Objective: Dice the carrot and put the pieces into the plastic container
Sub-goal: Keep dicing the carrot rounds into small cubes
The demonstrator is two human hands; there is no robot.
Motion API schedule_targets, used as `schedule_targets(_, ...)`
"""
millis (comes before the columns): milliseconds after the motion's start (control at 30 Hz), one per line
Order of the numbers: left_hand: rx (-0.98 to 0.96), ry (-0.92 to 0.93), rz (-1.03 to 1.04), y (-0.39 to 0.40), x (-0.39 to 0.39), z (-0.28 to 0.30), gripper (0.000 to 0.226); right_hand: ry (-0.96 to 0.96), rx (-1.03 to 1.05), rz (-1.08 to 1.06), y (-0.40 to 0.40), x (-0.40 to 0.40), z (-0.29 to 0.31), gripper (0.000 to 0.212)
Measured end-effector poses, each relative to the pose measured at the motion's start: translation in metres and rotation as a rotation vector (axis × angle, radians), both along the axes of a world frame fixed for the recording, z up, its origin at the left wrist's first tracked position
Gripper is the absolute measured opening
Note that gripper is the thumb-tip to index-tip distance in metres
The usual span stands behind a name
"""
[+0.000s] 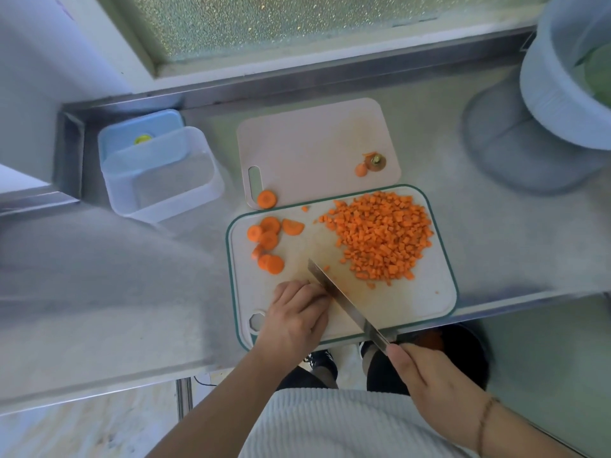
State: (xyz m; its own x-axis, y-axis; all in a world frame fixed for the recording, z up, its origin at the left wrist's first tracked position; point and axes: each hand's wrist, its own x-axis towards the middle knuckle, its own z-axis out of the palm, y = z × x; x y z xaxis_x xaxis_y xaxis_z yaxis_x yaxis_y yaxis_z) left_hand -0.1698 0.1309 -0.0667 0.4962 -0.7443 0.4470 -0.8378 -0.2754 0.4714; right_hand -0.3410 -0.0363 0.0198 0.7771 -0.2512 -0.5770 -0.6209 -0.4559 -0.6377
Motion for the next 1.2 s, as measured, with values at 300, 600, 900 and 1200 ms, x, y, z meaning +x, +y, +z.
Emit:
schedule_targets(300, 0.023, 0.001, -0.004, 0.009, -0.005, 0.003, 0.009, -0.094, 0.007, 0.0, 0.005, 0.02, -0.002, 0.075)
schedule_targets(600, 0.038, 0.016, 0.014, 0.009, -0.005, 0.005, 0.014, 0.022, -0.122, 0.078, 0.017, 0.014, 0.0, 0.072)
schedule_targets(900, -0.148, 0.264, 0.137, 0.013, -0.002, 0.013, 0.013, -0.016, 0.103, -0.046, 0.006, 0.008, 0.01, 0.052)
schedule_targets(1200, -0.224, 0.337, 0.276, 0.011, 0.015, 0.021, 0.014, 0.018, 0.14, -0.178, -0.012, 0.016, 0.006, 0.06)
